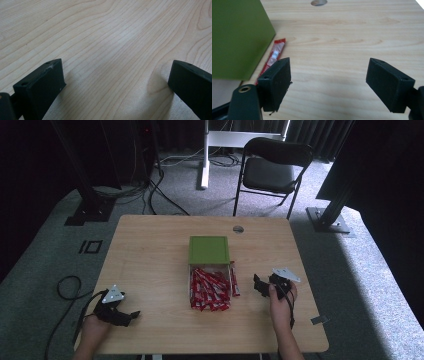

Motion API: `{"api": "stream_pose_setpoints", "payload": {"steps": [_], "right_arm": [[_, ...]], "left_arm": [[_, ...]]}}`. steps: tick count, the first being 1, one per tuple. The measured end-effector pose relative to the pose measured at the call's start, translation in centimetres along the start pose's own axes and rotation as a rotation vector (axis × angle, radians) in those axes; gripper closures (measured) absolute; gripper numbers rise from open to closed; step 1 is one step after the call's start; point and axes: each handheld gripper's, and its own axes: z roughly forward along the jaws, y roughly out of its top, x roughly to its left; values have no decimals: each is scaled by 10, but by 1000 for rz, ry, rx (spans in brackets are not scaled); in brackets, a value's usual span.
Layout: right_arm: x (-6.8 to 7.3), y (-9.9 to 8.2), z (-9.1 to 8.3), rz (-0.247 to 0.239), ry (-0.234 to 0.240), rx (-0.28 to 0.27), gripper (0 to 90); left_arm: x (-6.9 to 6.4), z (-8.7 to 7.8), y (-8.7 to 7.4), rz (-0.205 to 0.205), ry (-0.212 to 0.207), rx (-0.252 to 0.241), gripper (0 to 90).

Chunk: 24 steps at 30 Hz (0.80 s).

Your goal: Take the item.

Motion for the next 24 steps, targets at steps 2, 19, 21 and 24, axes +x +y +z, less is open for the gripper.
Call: {"api": "stream_pose_setpoints", "payload": {"steps": [2,19,21,24], "right_arm": [[-3,-3,-2,-3,-11,0,196],[-28,-36,-27,39,-34,98,194],[-30,-39,-31,12,-45,107,194],[-31,-44,-36,-4,-51,107,194]], "left_arm": [[0,0,0,0,0,0,13],[0,0,0,0,0,0,13],[0,0,0,0,0,0,13],[0,0,0,0,0,0,13]]}}
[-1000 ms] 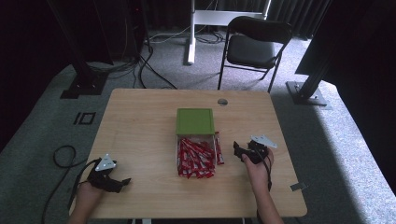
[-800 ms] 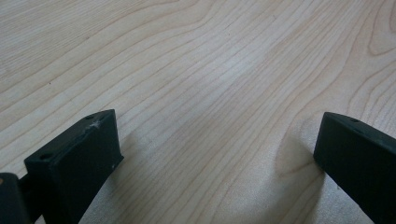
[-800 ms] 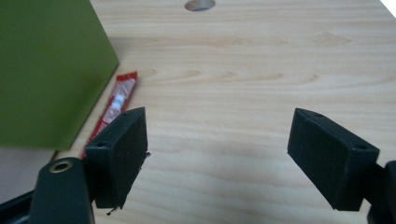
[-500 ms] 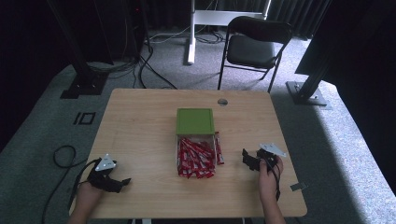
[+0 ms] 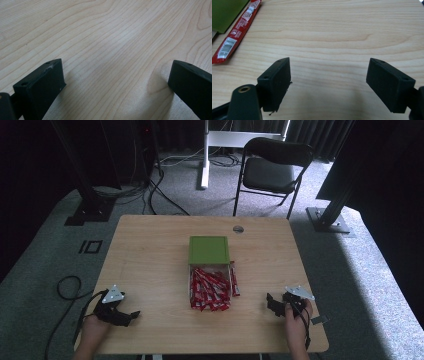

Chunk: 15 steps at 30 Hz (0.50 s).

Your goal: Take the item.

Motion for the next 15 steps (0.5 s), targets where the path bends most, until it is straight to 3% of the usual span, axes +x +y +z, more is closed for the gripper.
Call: {"api": "stream_pose_setpoints", "payload": {"steps": [3,6,8,15], "right_arm": [[-2,-5,-6,-37,8,-21,186],[-5,-11,-11,-25,23,-36,186],[-6,-15,-15,-46,38,-52,190],[-10,-24,-21,-113,135,-52,202]], "left_arm": [[0,0,0,0,0,0,14],[0,0,0,0,0,0,13],[0,0,0,0,0,0,13],[0,0,0,0,0,0,13]]}}
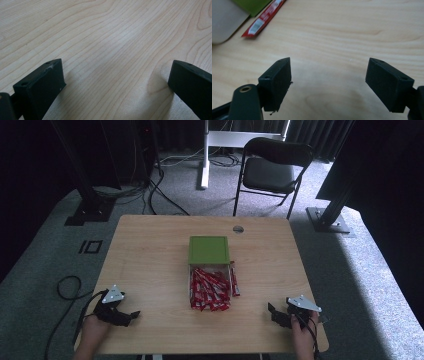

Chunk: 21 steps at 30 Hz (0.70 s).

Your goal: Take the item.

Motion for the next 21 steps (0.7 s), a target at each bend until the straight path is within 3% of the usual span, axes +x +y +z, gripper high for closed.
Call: {"api": "stream_pose_setpoints", "payload": {"steps": [6,11,13,17,21], "right_arm": [[0,-6,1,-51,113,53,204],[0,-6,1,-94,158,90,228],[0,-6,2,-92,149,96,228],[1,-5,5,-157,117,122,215],[-1,-3,9,-170,95,144,119]], "left_arm": [[0,0,0,0,0,0,13],[0,0,0,0,0,0,14],[0,0,0,0,0,1,13],[0,0,0,0,0,0,14],[0,0,0,0,0,0,13]]}}
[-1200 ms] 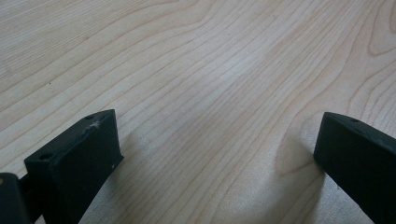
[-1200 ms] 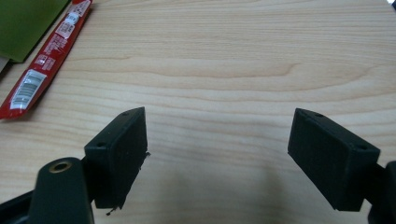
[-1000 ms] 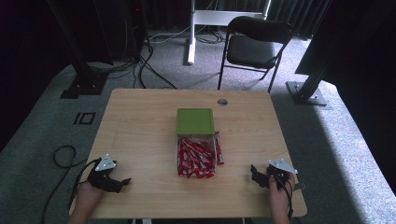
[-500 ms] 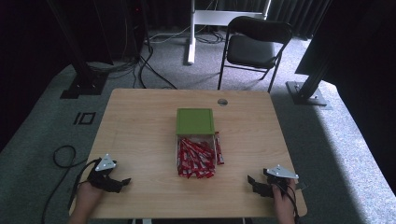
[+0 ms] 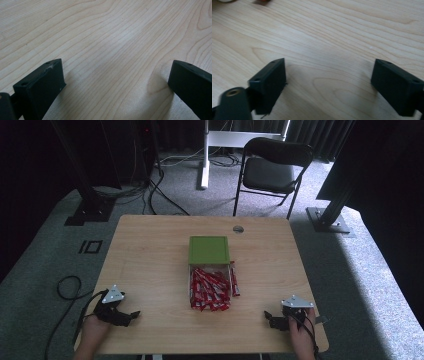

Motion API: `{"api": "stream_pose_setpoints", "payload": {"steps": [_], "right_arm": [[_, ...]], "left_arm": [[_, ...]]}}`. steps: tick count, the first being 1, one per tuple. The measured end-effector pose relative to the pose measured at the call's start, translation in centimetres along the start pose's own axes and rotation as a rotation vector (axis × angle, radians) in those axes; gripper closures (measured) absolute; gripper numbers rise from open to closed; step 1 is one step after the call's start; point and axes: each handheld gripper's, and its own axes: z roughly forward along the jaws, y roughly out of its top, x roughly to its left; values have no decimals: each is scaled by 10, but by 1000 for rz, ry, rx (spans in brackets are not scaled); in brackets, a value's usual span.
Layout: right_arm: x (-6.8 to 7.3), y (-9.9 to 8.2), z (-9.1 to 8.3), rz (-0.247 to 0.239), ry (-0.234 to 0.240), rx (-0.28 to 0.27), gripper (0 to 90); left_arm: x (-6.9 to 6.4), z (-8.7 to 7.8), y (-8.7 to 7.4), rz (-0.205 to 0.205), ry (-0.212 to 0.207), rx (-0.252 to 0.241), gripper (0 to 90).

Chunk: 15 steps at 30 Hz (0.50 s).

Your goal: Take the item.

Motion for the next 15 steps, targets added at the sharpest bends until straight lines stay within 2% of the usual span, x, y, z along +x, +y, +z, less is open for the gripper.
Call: {"api": "stream_pose_setpoints", "payload": {"steps": [15], "right_arm": [[-3,1,1,-13,14,0,119]], "left_arm": [[0,0,0,0,0,0,14]]}}
